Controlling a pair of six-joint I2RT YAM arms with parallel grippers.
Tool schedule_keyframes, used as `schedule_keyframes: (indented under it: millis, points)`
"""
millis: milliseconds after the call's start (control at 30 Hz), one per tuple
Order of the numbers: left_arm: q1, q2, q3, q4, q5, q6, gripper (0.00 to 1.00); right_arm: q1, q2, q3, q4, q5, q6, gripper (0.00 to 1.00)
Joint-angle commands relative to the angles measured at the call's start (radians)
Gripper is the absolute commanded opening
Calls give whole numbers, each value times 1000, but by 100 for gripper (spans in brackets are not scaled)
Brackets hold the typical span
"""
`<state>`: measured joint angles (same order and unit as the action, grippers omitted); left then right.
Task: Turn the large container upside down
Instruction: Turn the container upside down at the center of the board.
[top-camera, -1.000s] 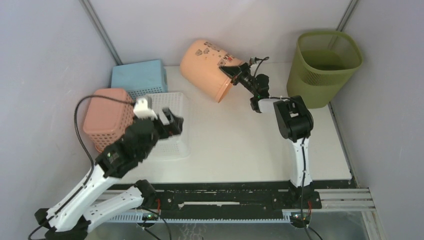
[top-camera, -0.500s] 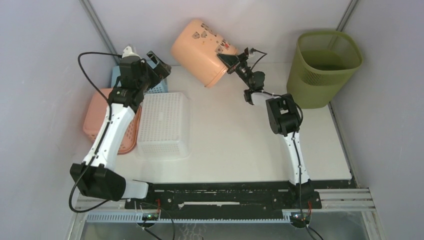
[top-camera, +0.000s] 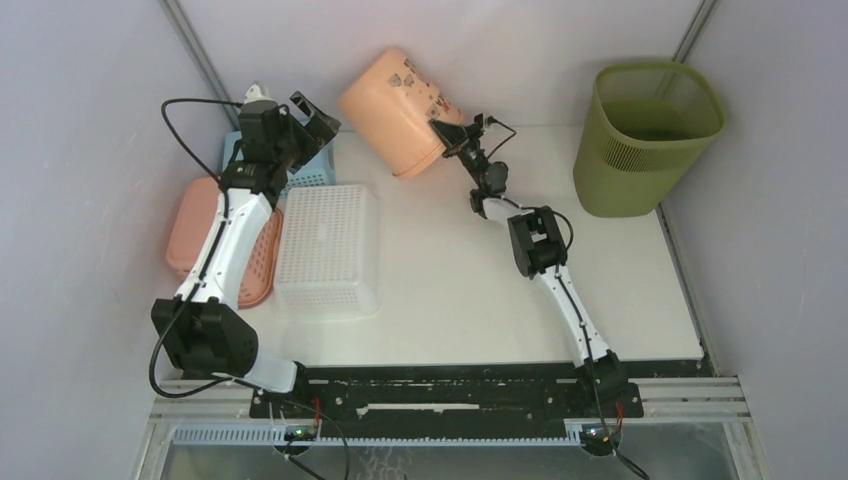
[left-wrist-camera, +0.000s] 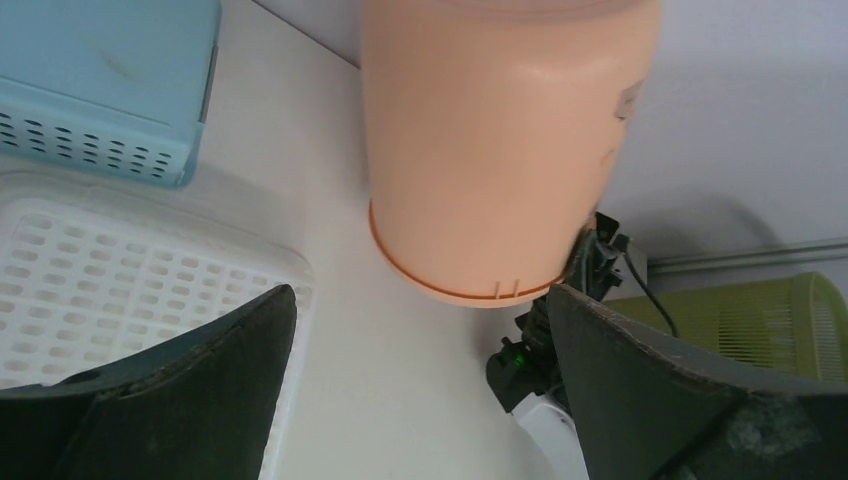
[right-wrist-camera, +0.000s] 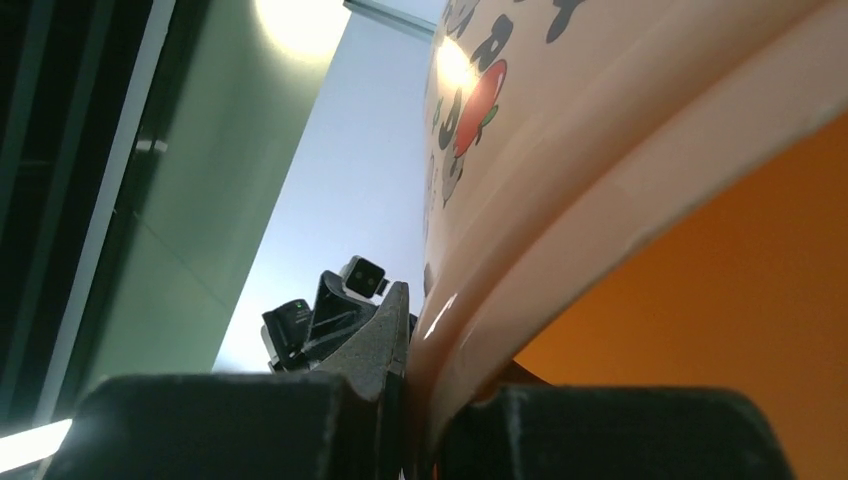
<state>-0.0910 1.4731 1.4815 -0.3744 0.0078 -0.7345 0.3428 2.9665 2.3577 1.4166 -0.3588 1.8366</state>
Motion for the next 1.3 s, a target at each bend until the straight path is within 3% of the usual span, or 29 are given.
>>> schedule_keyframes:
  millis: [0, 233, 467, 633, 900, 1267]
  points:
    - [6, 7, 65, 58, 28, -18, 100, -1, -25, 8, 91, 59, 25, 0]
    - [8, 82, 148, 63, 11, -15, 100, -15, -207, -358, 91, -28, -100, 0]
    - [18, 438, 665, -94, 45, -26, 100, -29, -285, -547, 93, -80, -150, 0]
    - [14, 611, 922, -109, 44, -35, 100, -38, -272, -601, 94, -95, -157, 0]
    - [-22, 679, 837, 163, 189, -21, 97, -54, -237, -619, 92, -139, -169, 0]
    - [-97, 848, 916, 185, 256, -27, 97, -68, -228, -663, 91, -178, -177, 0]
